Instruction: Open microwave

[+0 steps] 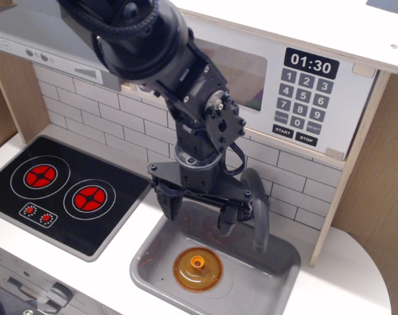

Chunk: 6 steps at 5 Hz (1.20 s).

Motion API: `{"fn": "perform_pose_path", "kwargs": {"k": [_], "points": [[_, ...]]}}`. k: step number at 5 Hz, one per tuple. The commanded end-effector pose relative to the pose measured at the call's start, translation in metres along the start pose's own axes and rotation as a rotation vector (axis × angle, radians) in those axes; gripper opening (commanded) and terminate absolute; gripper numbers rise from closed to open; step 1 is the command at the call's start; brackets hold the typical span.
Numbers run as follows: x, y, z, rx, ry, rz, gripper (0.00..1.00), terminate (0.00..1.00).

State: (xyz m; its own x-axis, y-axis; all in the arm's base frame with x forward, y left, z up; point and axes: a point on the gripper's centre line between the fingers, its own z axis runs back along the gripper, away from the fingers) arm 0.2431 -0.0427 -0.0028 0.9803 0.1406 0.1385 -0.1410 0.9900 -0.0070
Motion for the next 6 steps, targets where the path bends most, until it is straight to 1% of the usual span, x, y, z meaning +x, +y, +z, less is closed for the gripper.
{"fn": "perform_pose_path", "kwargs": {"k": [1,2,3,4,5,6], "points": [[0.000,0.000,0.000,0.000,0.000,0.000,1.00,0.00],[0.029,0.024,0.022,-0.033,-0.074,-0.024,1.00,0.00],[0.061,0.039,0.044,-0.064,-0.101,-0.019,1.00,0.00],[0.089,0.065,0.064,-0.092,-0.205,0.023,1.00,0.00],[0.103,0.088,0.080,-0.126,-0.233,0.060,1.00,0.00],[0.103,0.099,0.087,-0.078,-0.235,0.082,1.00,0.00]]}}
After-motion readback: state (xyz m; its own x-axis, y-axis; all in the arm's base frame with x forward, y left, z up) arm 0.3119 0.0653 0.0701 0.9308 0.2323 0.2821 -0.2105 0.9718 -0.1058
